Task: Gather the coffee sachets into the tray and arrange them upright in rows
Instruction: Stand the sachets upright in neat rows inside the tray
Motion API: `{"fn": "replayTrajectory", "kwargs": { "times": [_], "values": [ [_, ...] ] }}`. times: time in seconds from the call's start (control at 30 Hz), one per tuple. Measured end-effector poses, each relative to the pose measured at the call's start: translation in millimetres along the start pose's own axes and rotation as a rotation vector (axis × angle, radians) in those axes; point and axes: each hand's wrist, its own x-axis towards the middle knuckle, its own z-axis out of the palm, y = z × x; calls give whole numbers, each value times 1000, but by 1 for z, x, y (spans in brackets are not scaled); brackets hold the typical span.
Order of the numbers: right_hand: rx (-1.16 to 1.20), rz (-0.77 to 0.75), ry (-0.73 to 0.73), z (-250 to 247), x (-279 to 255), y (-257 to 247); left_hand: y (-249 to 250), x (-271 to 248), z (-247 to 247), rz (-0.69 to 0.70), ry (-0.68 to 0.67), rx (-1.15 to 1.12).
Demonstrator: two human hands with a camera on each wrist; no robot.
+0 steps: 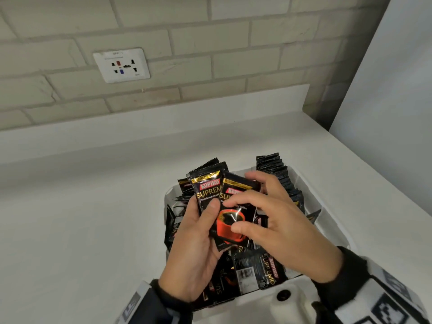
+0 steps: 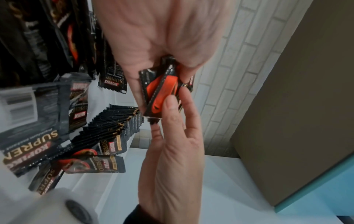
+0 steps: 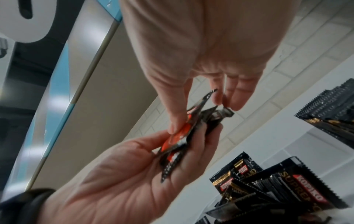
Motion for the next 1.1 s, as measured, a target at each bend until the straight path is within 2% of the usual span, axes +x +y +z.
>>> {"fn": "replayTrajectory", "kwargs": {
  "times": [0.23, 0.33, 0.47, 0.57, 0.63, 0.73, 0.87, 1.1],
  "values": [
    [64, 23, 52, 0, -2, -3, -5, 7, -7, 85, 109, 155],
    [208, 89, 123, -8, -4, 0, -4, 10, -8, 83, 148, 118],
    [408, 160, 261, -27, -4, 1, 0, 11, -10, 88, 135, 109],
    [564, 142, 242, -46, 1, -8, 1, 12, -11, 122, 147, 219],
    [509, 126, 112, -54, 6, -15, 1, 10, -7, 159, 137, 345],
    [281, 115, -46, -51, 13, -21, -1, 4, 0, 227, 88, 545],
    [19, 125, -47, -38, 20, -13, -2, 0, 2, 244, 51, 610],
    [-48, 157, 16, -35, 22, -10, -3, -7, -1, 204, 25, 611]
  ]
}}
